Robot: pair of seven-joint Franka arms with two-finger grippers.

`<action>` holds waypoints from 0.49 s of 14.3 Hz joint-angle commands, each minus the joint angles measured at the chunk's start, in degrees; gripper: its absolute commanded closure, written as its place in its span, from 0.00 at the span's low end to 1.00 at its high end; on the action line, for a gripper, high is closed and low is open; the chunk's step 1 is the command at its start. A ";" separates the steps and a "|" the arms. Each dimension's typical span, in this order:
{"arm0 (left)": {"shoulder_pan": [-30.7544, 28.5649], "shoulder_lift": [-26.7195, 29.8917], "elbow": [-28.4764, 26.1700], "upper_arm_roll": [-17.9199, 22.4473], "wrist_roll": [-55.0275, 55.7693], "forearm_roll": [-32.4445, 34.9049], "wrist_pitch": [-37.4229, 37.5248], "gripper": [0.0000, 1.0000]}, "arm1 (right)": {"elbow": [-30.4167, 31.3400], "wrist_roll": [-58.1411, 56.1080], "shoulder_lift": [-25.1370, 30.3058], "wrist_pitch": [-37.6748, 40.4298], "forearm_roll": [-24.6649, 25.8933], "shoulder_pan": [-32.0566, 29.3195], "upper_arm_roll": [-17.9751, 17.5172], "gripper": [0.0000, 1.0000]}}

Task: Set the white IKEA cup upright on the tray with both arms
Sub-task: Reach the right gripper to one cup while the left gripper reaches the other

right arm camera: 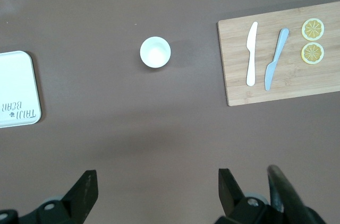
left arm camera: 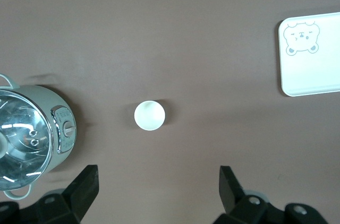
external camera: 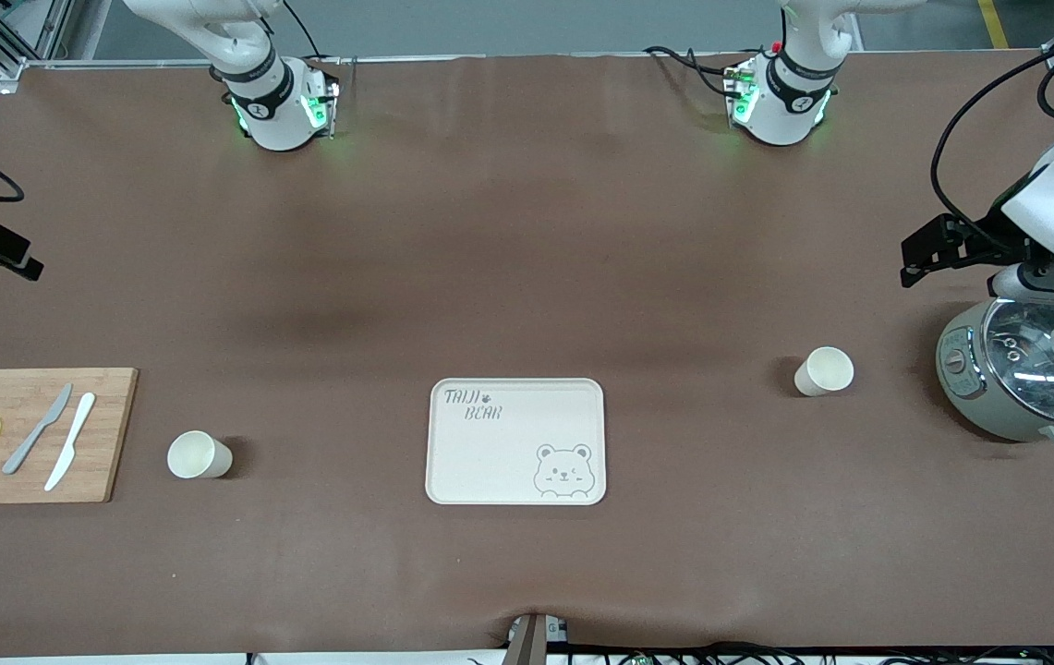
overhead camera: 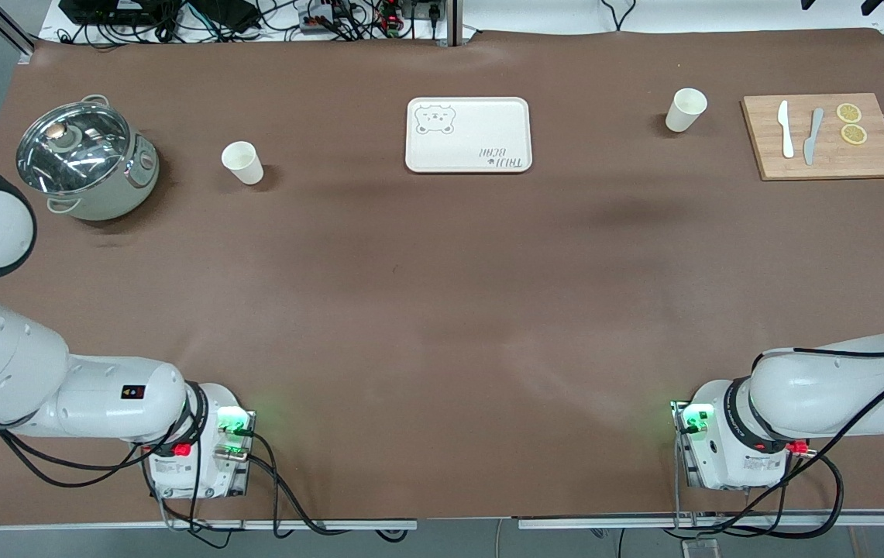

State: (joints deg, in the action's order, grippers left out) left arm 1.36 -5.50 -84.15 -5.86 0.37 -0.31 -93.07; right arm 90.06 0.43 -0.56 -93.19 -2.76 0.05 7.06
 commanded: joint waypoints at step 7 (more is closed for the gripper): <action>1.01 -7.47 1.42 -0.55 3.38 -7.23 -1.23 0.00 | 1.70 0.89 1.53 -0.59 1.18 0.12 -0.21 0.00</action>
State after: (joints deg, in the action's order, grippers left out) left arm 1.88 -8.40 -85.30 -6.30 1.08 -4.21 -93.49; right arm 90.09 0.43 -0.56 -93.19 -2.76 0.05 7.07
